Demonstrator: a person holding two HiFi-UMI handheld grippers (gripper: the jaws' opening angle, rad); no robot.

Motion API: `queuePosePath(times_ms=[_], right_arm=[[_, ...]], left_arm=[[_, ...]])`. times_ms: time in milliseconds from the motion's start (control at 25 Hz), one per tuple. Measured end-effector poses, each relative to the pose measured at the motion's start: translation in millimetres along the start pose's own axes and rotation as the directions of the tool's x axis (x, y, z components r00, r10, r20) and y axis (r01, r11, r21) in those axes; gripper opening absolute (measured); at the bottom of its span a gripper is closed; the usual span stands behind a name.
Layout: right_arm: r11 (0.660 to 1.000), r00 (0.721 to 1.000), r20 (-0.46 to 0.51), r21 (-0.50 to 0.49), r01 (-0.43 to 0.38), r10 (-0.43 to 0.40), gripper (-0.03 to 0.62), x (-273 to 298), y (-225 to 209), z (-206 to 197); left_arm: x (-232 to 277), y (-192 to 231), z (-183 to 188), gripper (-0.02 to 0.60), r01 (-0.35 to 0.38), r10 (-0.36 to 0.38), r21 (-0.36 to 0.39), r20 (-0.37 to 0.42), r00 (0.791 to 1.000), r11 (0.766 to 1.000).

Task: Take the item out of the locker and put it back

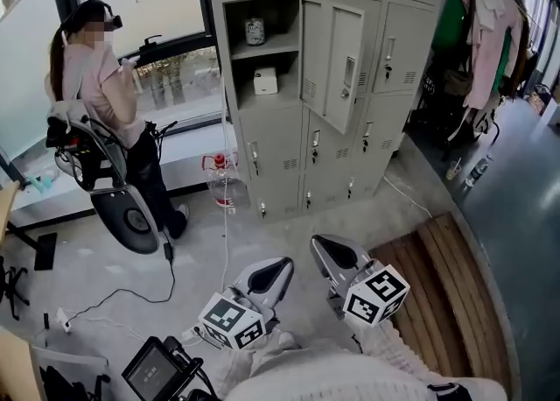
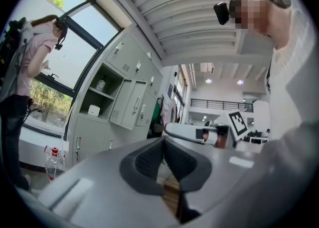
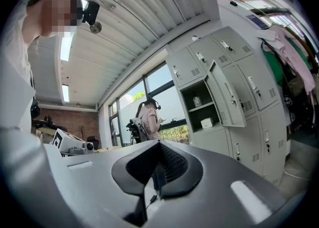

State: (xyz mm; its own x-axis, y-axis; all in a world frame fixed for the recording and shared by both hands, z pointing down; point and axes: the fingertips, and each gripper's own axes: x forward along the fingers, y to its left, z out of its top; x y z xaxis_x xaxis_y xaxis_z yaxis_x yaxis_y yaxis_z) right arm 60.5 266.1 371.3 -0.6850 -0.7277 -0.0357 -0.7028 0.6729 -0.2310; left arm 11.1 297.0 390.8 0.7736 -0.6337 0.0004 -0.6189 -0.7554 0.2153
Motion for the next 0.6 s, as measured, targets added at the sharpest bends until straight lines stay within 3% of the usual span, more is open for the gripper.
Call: queuePosePath(times_ms=[240,600], right_arm=[[0.994,0.993,-0.065,0.043,0.098,-0.095,-0.003,37.2,-46.4,-22.3],[0.999,0.995,-0.097,0.037,0.022,-0.018,-0.003,147.4,-119.1,-14.3]], left_arm=[[27.8,52.9,-10.8,0.006,-0.028,0.027,-0.036,-0.03,0.999,0.999],[97.9,165.5,11.9,0.006,-0.09,0.089,-0.023,-0.021,0.996,0.996]])
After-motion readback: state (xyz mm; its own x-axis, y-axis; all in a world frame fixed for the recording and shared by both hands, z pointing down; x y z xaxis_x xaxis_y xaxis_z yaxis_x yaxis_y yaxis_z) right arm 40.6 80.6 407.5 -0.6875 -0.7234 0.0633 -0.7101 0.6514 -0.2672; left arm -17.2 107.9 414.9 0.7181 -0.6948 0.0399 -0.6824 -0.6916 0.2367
